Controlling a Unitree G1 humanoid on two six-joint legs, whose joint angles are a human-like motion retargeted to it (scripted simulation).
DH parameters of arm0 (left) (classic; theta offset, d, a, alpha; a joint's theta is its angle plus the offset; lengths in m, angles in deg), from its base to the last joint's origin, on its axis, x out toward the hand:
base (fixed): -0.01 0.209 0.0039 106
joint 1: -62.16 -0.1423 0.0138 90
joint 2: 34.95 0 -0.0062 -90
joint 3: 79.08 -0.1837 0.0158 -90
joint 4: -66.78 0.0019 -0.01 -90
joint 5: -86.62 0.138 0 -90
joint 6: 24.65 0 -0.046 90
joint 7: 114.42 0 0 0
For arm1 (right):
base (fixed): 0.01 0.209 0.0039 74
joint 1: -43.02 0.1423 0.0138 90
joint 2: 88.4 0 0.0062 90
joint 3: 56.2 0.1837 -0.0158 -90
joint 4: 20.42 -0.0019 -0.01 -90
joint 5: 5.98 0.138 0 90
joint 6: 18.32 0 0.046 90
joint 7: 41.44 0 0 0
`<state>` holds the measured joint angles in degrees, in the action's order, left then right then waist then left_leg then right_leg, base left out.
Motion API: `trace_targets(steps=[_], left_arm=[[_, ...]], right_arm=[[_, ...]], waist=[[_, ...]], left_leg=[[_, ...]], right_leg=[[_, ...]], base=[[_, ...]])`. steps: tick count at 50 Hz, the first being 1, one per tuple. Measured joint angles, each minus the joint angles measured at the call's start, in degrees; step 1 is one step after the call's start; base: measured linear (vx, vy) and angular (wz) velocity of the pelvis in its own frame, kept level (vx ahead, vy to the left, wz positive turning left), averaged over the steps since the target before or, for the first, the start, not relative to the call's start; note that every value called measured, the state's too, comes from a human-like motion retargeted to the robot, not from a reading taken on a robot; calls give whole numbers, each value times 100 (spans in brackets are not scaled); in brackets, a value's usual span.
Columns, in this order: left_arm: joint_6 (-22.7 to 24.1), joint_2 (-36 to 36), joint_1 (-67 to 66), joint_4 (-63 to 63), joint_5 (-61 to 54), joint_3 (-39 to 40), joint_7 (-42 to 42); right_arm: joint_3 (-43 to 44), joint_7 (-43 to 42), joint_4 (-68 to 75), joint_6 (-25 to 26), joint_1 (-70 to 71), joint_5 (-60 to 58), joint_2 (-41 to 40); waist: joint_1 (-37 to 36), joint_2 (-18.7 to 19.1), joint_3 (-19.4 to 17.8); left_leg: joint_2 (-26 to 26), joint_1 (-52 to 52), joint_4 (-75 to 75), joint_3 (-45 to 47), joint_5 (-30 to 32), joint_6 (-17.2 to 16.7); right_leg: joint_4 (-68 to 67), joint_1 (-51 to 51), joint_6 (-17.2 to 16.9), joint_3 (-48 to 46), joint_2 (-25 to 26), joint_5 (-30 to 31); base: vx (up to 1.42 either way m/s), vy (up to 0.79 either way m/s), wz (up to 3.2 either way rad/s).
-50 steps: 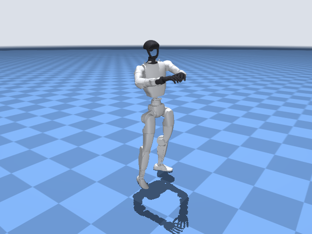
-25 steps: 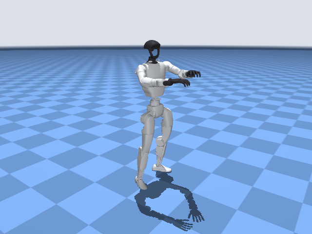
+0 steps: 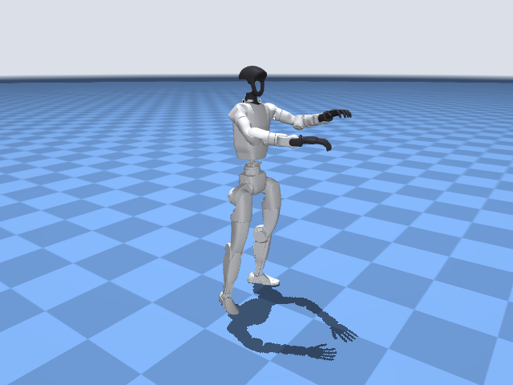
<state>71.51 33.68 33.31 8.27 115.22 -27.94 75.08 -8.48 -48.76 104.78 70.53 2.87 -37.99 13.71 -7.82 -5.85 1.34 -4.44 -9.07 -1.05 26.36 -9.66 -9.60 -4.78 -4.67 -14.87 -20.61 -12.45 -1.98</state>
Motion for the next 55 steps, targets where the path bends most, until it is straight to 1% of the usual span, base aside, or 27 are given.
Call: trace_targets(steps=[5,10,15,18,28,35,40,45,48,55], left_arm=[[-19,-182,-120,288,-26,-83,-47],[-36,-123,-499,833,-168,-270,-258],[-4,-43,-738,1177,-308,-394,-380],[19,-93,-672,1113,-254,-369,-315],[-1,-498,-44,311,7,24,15],[-47,-644,-209,539,-122,-81,-68],[-39,-560,-542,967,-288,-298,-387],[-7,-507,-654,1062,-356,-314,-439],[1,-555,-531,913,-309,-227,-375],[-44,-772,4,328,-104,29,-172]], right_arm=[[71,-180,-246,-7,241,35,-19],[107,-419,-678,56,817,217,1],[38,-637,-824,122,1235,350,-162],[-75,-610,-663,134,1248,317,-350],[-352,-84,259,73,804,100,-1059],[-153,-410,-159,115,1301,149,-1106],[52,-665,-648,185,1800,365,-1041],[113,-816,-763,232,1917,477,-1040],[12,-680,-538,243,1778,439,-1101],[-118,-168,485,244,1212,432,-1365]], waist=[[-149,-69,7],[-204,-128,3],[-269,-180,-3],[-342,-210,-5],[-616,-269,4],[-631,-271,9],[-603,-289,-2],[-641,-325,-16],[-702,-340,-24],[-847,-329,-44]], left_leg=[[21,32,13,-50,7,12],[48,54,27,-102,13,28],[70,73,38,-147,15,42],[79,83,42,-165,11,45],[96,100,40,-171,-20,48],[121,93,26,-157,-46,71],[140,84,16,-161,-60,90],[150,81,15,-173,-68,99],[148,80,21,-178,-70,98],[134,73,47,-164,-68,91]], right_leg=[[26,-5,-6,-49,-18,20],[56,-24,16,-98,-40,34],[71,-35,39,-139,-61,46],[69,-33,45,-155,-70,52],[41,-2,41,-152,-92,75],[47,-6,37,-130,-117,88],[50,-22,53,-126,-139,87],[40,-27,71,-132,-151,85],[29,-23,75,-136,-150,86],[4,4,59,-122,-132,101]], base=[[0,0,0],[0,0,0],[0,0,0],[0,0,0],[0,0,0],[0,0,0],[0,0,0],[0,0,0],[0,0,0],[0,0,0]])
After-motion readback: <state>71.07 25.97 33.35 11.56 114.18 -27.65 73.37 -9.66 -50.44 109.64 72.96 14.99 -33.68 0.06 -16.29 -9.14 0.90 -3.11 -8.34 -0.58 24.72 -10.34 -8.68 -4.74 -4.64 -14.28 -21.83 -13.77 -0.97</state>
